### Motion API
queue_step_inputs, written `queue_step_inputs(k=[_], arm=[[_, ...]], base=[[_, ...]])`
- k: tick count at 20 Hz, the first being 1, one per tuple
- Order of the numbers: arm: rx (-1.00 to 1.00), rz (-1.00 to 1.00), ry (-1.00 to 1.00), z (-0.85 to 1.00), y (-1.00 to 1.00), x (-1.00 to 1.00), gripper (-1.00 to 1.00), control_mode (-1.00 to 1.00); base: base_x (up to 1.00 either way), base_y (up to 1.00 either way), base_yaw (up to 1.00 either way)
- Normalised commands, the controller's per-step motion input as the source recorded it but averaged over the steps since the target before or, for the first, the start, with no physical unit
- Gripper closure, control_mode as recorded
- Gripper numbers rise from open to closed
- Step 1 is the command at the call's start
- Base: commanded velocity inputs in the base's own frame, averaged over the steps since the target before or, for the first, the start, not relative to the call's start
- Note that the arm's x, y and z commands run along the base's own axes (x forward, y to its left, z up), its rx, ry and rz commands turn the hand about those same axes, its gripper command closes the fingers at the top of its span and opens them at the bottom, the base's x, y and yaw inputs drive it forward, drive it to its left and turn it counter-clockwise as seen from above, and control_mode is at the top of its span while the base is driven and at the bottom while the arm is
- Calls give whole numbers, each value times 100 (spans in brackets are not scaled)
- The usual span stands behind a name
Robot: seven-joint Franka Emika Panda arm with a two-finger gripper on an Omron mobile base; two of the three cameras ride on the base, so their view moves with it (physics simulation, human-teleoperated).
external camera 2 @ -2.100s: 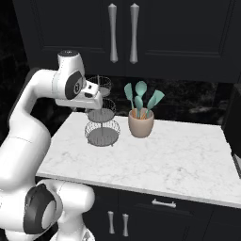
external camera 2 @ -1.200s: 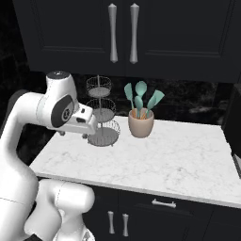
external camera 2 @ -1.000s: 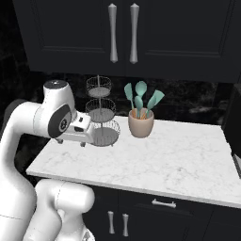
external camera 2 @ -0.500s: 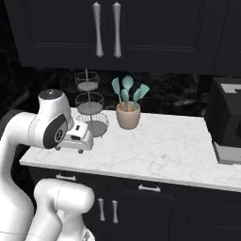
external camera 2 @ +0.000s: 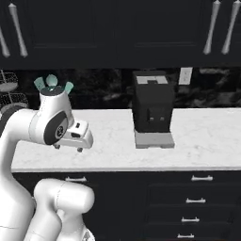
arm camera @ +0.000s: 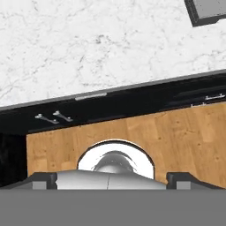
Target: Navigate to the microwave.
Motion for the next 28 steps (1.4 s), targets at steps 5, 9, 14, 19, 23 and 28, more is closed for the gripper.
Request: queue_step_inputs(k=[5, 9, 14, 19, 23, 28], arm=[[0, 0, 0, 0, 0, 0, -100, 100], [0, 0, 0, 0, 0, 0, -100, 100], [0, 0, 0, 0, 0, 0, -100, 100], [0, 0, 0, 0, 0, 0, -100, 100], [0, 0, 0, 0, 0, 0, -100, 100], [0, 0, 0, 0, 0, 0, -100, 100]], base=[[-4, -92, -49], [0, -93, -51], [0, -90, -51], [3, -82, -47], [11, -79, -45], [24, -75, -45]])
